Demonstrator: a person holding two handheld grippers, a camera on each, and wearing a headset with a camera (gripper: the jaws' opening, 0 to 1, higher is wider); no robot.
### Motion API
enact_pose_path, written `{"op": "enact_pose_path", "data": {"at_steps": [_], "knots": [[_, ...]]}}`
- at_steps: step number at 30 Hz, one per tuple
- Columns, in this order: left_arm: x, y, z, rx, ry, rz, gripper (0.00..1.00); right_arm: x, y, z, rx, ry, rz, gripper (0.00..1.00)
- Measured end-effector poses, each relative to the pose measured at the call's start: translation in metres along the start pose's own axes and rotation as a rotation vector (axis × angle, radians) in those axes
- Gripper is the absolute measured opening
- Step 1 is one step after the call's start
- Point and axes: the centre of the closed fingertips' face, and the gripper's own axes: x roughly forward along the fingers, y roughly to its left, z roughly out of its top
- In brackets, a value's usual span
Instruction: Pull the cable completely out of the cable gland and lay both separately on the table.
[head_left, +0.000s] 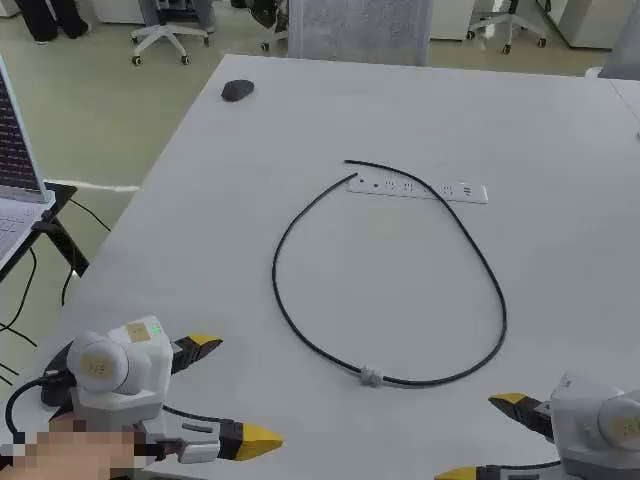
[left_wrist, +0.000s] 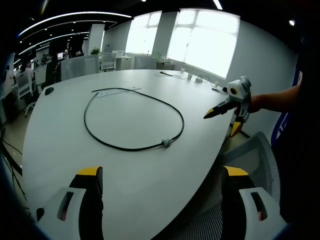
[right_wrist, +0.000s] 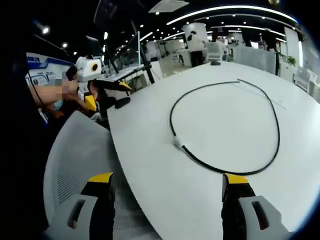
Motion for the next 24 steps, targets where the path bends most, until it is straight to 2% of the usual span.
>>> {"op": "enact_pose_path", "data": {"at_steps": [12,15,24], "knots": [[-0.001,0.001,-0.003,-0.003,0.006,-0.001,0.96,0.009,-0.002,0.0,-0.017,0.025,0.0,0.86],[0.0,0.003,-0.004,0.002,0.015,-0.001,0.96,0.012,-0.002,0.006,-0.026,0.021,-0.001,0.85],[0.0,0.003,-0.006,-0.008,0.007,-0.005,0.97,0.023,0.0,0.014,-0.054,0.035,0.004,0.83]]}}
